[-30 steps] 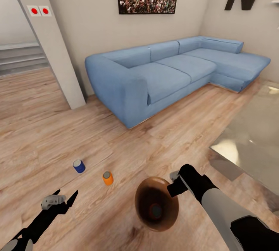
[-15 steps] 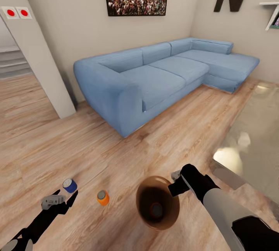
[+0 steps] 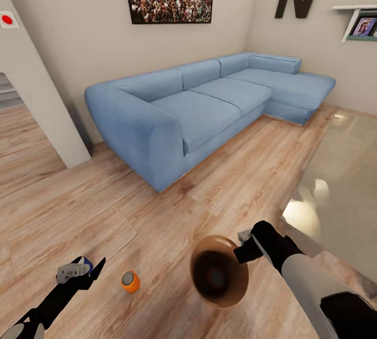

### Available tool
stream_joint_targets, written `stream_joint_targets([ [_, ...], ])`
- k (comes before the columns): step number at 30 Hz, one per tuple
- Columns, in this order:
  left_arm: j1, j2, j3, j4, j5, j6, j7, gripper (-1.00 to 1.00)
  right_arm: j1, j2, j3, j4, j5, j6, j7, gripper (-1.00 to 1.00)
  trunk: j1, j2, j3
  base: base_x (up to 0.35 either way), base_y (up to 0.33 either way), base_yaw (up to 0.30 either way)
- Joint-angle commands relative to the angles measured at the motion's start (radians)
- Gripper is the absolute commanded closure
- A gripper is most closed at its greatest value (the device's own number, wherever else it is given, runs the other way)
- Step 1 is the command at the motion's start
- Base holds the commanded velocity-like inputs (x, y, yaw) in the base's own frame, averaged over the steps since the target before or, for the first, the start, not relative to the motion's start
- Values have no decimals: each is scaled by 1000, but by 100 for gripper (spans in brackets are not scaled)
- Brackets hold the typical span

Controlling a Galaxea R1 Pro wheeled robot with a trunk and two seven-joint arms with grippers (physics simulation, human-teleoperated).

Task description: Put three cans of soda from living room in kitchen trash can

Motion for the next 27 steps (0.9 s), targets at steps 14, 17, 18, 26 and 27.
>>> stream_joint_targets([
  [14, -3, 6, -4, 164, -14, -11, 5, -100, 0, -6, -47, -1, -31, 7, 11, 100, 0, 0, 0, 48, 0, -2],
  [17, -3, 3, -3, 184, -82, -12, 12, -100, 0, -4, -47, -1, -31, 7, 10, 100, 0, 0, 0, 278, 44, 0],
  [18, -3, 2, -3, 186, -88, -12, 13, -100, 0, -4, -47, -1, -31, 7, 9, 100, 0, 0, 0, 307, 67, 0],
  [26, -3, 1, -3, 190, -110, -12, 18, -100, 0, -4, -47, 0, -30, 7, 7, 100, 0, 0, 0, 319, 78, 0],
  [27, -3, 1, -3, 190, -111, -13, 19, -100, 0, -4, -47, 0, -29, 7, 7, 100, 0, 0, 0, 321, 68, 0],
])
